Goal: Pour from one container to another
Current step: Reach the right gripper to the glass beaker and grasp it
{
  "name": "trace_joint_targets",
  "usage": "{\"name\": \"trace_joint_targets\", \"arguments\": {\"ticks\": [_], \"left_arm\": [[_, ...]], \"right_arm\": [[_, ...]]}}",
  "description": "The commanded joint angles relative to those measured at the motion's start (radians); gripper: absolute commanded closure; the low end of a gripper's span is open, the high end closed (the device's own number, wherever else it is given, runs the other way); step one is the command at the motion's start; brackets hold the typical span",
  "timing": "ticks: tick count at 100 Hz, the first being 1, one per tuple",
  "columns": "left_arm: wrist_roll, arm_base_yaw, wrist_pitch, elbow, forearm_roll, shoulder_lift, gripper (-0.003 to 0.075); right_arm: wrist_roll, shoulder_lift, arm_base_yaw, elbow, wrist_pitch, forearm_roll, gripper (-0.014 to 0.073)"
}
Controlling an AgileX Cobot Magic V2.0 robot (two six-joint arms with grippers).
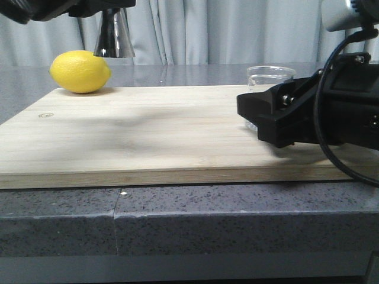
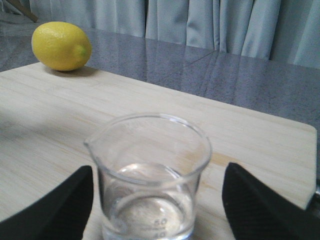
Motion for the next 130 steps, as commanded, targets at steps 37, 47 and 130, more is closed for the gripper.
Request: {"name": "trace_joint_targets", "arguments": {"ticks": [37,47,130], "left_arm": [[-0.007,-0.011,-0.083,-0.027,0.001,-0.034,0.0657],[-0.007,-0.011,-0.083,-0.027,0.001,-0.034,0.0657],[-0.007,-0.011,-0.083,-0.027,0.001,-0.034,0.0657]], "right_arm": [[-0.011,-0.021,-0.007,-0.022,-0.163,0.005,0.0108],[-0.011,-0.021,-0.007,-0.022,-0.165,0.005,0.0108],[-0.011,-0.021,-0.007,-0.022,-0.165,0.026,0.0281]]}}
